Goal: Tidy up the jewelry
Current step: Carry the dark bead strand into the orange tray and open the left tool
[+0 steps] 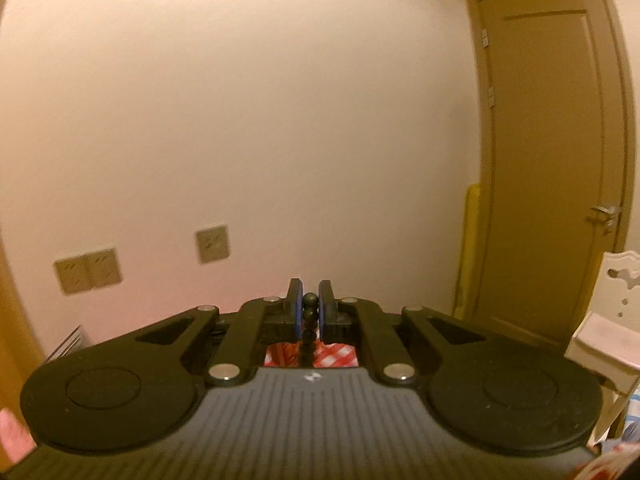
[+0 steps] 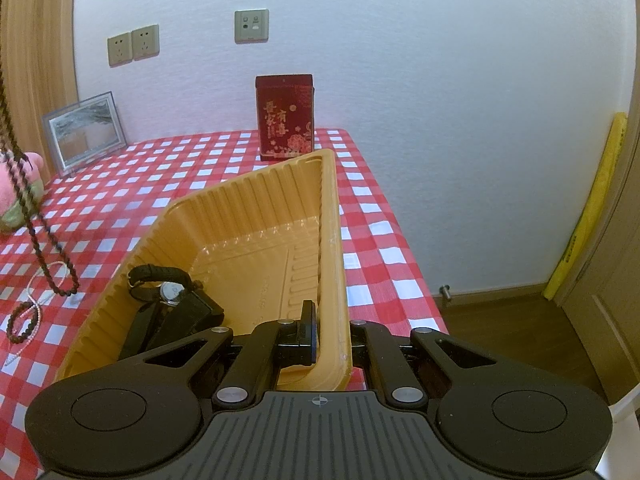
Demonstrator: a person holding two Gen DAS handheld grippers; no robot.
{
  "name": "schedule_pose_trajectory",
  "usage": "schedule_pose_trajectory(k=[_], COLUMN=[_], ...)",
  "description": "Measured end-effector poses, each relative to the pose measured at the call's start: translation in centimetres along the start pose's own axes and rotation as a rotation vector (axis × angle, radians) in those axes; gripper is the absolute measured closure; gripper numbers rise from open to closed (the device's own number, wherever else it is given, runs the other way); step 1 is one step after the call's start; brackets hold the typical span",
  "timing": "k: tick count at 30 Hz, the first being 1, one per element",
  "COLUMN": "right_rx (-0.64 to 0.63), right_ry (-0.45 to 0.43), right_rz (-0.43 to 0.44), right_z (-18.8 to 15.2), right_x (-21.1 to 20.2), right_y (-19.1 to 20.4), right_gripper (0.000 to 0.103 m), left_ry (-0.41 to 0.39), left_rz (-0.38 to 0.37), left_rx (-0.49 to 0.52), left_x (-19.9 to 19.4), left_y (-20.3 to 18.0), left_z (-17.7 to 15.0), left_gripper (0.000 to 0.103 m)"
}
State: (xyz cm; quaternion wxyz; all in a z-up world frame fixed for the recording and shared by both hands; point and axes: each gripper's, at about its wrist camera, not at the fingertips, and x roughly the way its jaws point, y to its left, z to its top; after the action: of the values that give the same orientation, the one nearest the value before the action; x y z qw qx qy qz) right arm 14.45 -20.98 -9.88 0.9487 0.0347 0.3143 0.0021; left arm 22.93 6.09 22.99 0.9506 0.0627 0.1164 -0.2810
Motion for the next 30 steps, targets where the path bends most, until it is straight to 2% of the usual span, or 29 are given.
schedule_pose_trajectory(k=[8,13,17,19,26,30], right_rx=[0.004,0.006,0.007,0.007,0.009,0.005], right_ry=[0.000,-0.001,-0.003,-0.003,-0.002,-0.003], right_rz=[-0.002,-0.003,-0.004,-0.003,-0.004,-0.004], right_z=[0.0,0.1,0.0,0.0,0.0,0.1], right_x=[-0.1,-0.2,-0.2,-0.2,-0.1,-0.2], right_y=[0.1,0.1,0.2,0.2,0.2,0.2], right_gripper=[0.098,0.098,0.098,0.098,0.098,0.098], left_ry=[-0.150,-0.155,-0.075,-0.005,0.293,0.405], left_rz=[-0.106,-0.188,-0.222,-0.231,-0.262,-0.260], left_rx=[-0.003,-0.030,-0.064,-0.088,-0.222,-0.259], left_x=[0.4,1.9,4.4,6.1,11.7,13.9], left_y=[-2.0,-3.6,-4.5,-4.8,-6.0,-6.5], left_z=[4.3,4.5,2.3,0.2,-11.0,-16.5], left_gripper=[0.097,0.097,0.097,0.097,0.097,0.097])
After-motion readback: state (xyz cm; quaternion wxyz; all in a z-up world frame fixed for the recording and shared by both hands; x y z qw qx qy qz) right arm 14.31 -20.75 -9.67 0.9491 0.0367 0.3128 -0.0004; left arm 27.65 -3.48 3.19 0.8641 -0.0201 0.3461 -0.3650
